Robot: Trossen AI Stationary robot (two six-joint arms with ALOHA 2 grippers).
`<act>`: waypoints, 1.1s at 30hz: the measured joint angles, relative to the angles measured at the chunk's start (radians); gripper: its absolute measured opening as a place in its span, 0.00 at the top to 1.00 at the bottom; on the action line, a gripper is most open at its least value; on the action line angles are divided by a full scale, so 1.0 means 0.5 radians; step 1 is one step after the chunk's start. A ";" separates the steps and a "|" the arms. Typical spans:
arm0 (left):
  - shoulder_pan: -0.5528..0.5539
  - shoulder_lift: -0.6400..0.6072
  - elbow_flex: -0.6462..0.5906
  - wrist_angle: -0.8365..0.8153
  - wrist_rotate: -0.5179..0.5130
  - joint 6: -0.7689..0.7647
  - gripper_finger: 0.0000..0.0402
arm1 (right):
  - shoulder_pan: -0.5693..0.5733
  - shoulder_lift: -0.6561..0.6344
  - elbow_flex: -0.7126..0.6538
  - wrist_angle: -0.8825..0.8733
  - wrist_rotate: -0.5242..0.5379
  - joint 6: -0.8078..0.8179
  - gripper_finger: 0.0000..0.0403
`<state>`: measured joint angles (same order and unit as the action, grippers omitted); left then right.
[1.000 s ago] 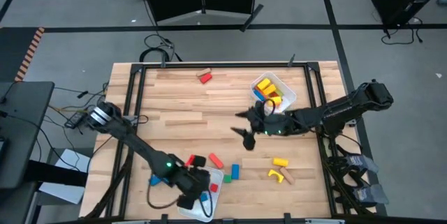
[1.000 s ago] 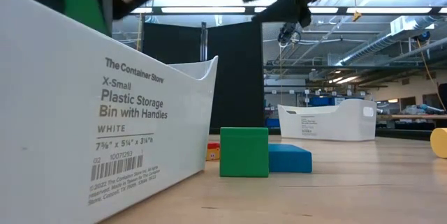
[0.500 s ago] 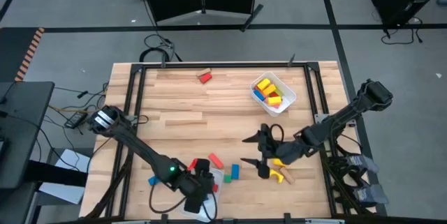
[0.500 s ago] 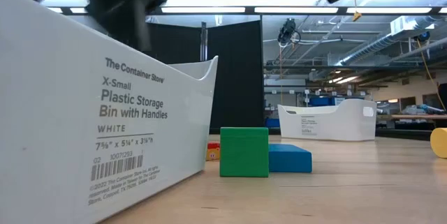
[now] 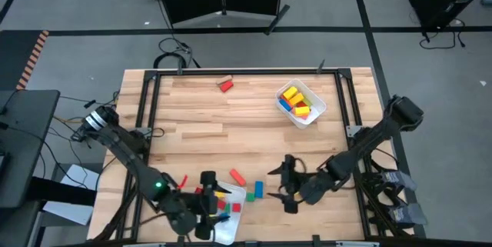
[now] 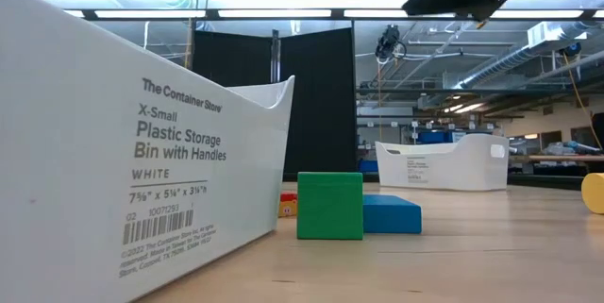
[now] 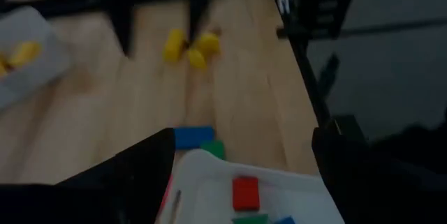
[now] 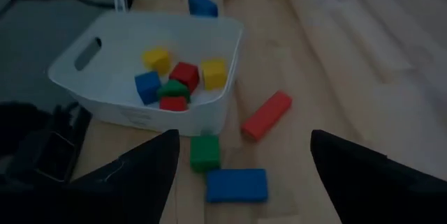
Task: Sort blocks by size
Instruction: Put the green square block into the bottom white bin
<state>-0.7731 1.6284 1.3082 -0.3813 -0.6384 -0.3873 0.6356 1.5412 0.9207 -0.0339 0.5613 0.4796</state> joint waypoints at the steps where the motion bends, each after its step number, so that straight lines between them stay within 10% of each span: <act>1: -0.011 -0.025 -0.022 0.032 -0.030 0.010 0.15 | -0.001 0.058 0.030 0.006 -0.012 0.001 0.17; 22: -0.065 -0.826 -1.309 1.784 -0.193 0.452 0.17 | -0.125 0.969 0.623 -0.095 -0.275 0.068 0.17; 33: -0.068 -0.993 -1.450 1.901 -0.193 0.616 0.17 | -0.181 1.014 0.628 -0.145 -0.398 0.085 0.20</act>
<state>-0.8070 1.1317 0.5831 0.5692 -0.7349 -0.0794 0.5453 2.0485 1.2346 -0.1066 0.3623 0.5220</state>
